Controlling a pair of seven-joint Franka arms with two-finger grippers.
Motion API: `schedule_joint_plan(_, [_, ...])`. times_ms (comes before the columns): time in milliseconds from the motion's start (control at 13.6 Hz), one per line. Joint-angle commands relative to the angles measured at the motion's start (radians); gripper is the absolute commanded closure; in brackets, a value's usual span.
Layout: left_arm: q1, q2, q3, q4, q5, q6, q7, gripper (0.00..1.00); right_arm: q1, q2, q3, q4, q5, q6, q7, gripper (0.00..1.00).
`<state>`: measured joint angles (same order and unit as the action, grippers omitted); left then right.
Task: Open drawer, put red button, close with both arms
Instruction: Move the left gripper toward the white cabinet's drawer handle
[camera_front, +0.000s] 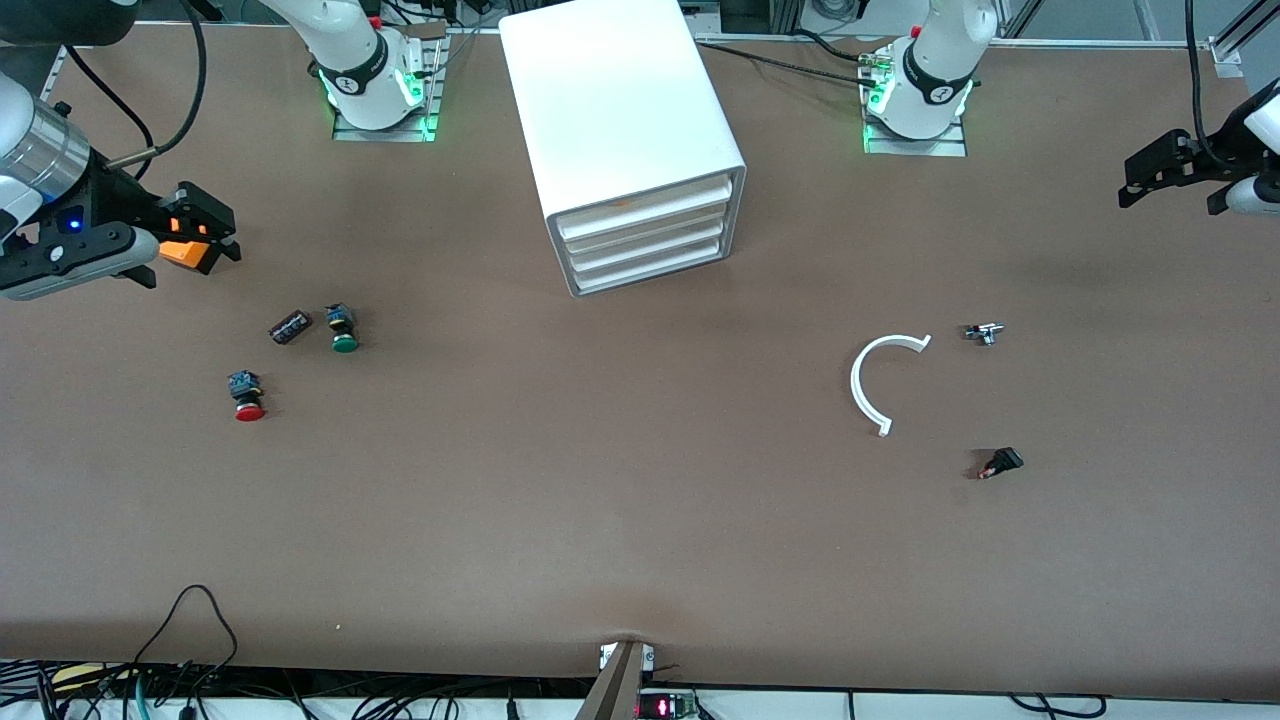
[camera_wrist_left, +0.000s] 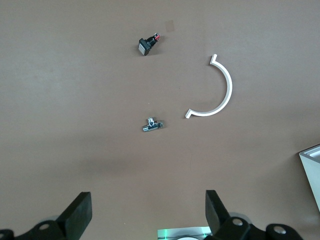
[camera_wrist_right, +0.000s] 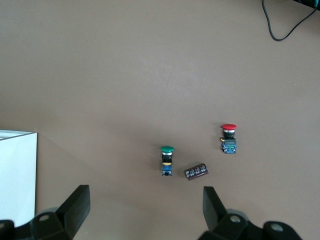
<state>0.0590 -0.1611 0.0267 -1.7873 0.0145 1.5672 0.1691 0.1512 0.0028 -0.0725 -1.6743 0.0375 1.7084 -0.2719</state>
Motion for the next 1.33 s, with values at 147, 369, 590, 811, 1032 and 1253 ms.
schedule_joint_plan(147, [-0.008,-0.012,0.004,-0.004,0.022,-0.001,0.024,0.0,0.004,0.008,-0.001,0.025,0.004,-0.019,0.005,0.0])
schedule_joint_plan(369, [-0.03,-0.003,0.002,-0.018,-0.002,0.001,0.067,0.0,0.004,0.008,-0.001,0.025,0.004,-0.019,0.005,0.0])
schedule_joint_plan(590, [-0.057,0.0,-0.001,-0.061,-0.059,0.001,0.079,0.0,0.004,0.008,-0.001,0.025,0.004,-0.019,0.005,0.0])
schedule_joint_plan(811, [-0.088,0.067,-0.007,-0.044,-0.134,-0.085,0.123,0.0,0.004,0.008,-0.001,0.025,0.004,-0.019,0.005,0.0])
schedule_joint_plan(1032, [-0.088,0.115,-0.008,-0.041,-0.218,-0.105,0.182,0.0,0.004,0.008,-0.001,0.025,0.004,-0.019,0.005,0.0])
schedule_joint_plan(1253, [-0.096,0.188,-0.073,-0.035,-0.232,-0.099,0.182,0.0,0.004,0.008,-0.001,0.025,0.004,-0.018,0.005,0.0])
